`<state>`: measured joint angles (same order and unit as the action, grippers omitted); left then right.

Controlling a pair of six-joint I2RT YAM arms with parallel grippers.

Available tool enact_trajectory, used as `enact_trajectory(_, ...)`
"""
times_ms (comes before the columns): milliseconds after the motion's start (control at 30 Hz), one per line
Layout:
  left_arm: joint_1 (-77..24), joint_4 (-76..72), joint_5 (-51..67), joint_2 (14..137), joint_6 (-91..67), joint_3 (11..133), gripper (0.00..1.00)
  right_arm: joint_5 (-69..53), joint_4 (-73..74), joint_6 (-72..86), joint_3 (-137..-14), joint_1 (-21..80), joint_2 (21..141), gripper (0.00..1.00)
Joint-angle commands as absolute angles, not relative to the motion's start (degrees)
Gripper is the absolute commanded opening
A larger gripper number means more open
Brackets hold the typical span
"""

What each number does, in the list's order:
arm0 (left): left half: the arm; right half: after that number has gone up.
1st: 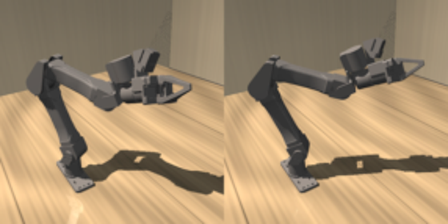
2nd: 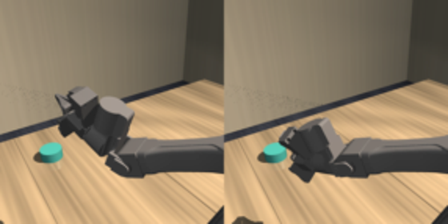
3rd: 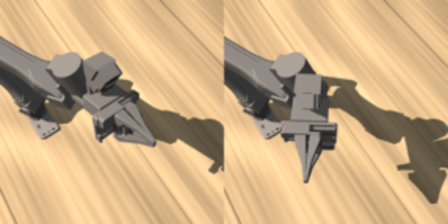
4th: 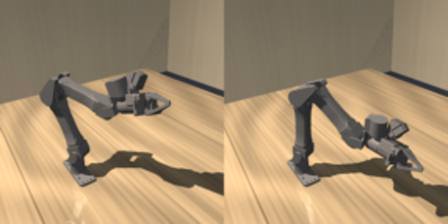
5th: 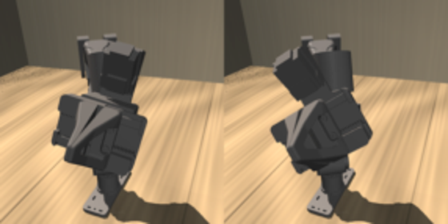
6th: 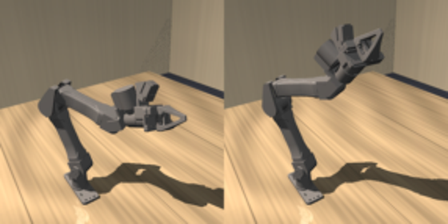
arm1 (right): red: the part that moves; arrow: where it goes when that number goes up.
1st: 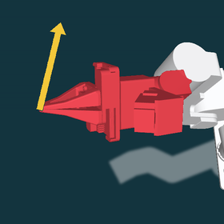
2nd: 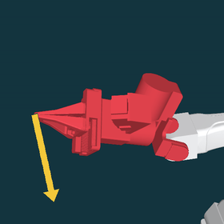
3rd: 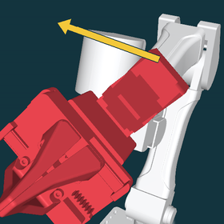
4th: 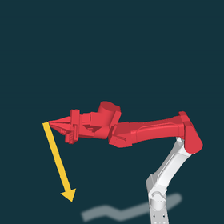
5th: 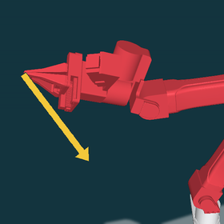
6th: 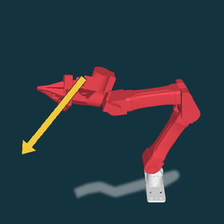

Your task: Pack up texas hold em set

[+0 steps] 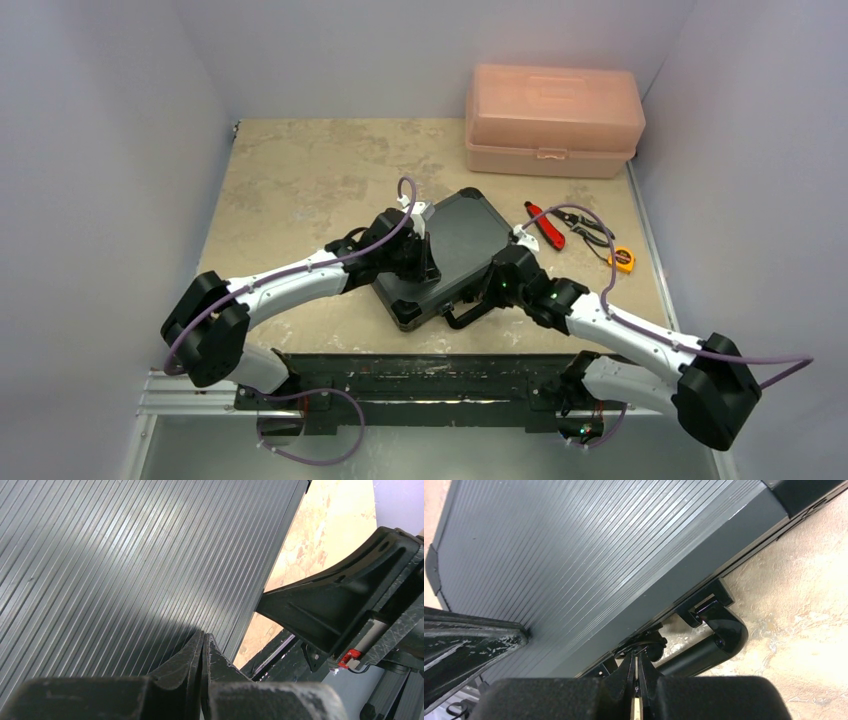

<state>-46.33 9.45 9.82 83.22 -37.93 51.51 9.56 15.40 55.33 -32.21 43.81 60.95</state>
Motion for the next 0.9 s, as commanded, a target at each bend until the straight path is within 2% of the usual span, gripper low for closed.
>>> enact_trajectory(0,-47.1,20.0,7.6,85.0,-36.4,48.1,0.00,11.3,13.7,56.2,-30.2,43.6,57.7,0.08)
enact_trajectory(867,-47.2,19.9,8.0,85.3,-36.6,48.4,0.00,7.9,5.7,56.9,-25.9,43.6,63.9,0.04)
